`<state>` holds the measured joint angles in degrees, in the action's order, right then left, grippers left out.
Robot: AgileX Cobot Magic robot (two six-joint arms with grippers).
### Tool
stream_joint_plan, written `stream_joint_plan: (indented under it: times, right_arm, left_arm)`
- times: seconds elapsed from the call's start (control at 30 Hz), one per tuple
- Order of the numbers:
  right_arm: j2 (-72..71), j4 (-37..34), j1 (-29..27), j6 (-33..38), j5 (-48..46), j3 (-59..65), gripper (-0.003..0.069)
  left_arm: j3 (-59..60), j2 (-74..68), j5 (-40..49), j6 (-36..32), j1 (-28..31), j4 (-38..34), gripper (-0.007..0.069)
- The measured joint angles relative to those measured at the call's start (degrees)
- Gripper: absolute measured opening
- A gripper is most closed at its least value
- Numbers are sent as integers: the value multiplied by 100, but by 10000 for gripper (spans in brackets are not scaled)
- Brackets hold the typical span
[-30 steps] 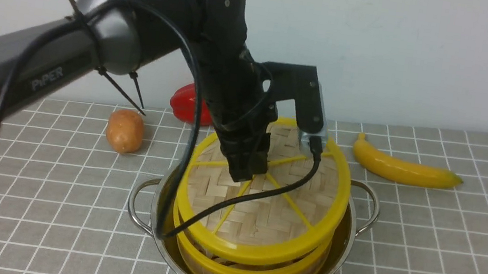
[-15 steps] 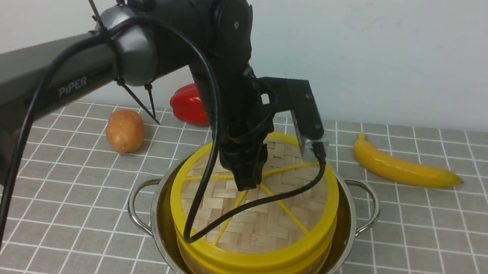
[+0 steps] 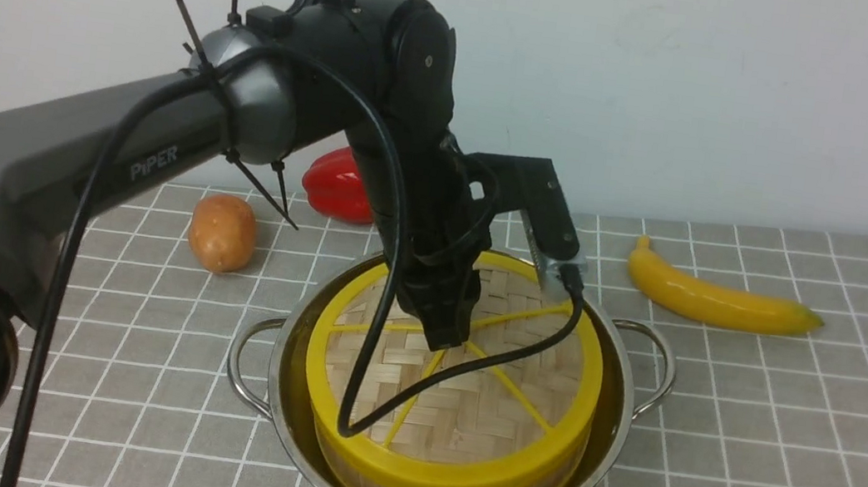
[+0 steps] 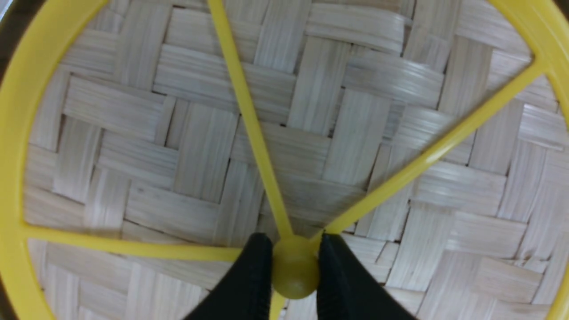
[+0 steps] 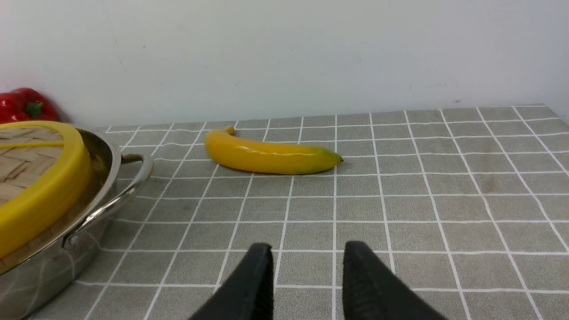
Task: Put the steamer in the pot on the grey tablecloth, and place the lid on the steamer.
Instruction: 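Place the yellow bamboo steamer lid onto the steamer in the pot with the left gripper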
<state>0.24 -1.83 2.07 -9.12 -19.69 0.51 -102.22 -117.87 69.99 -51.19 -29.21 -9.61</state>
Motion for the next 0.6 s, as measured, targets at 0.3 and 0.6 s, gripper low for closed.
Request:
stream_joint_plan:
  times: [0.3, 0.6]
  right_arm:
    - [0, 0, 0, 0, 0, 0, 243]
    - [0, 0, 0, 0, 0, 0, 243]
  left_arm:
    - [-4, 0, 0, -61, 0, 0, 123]
    - [-4, 0, -22, 72, 0, 0, 123]
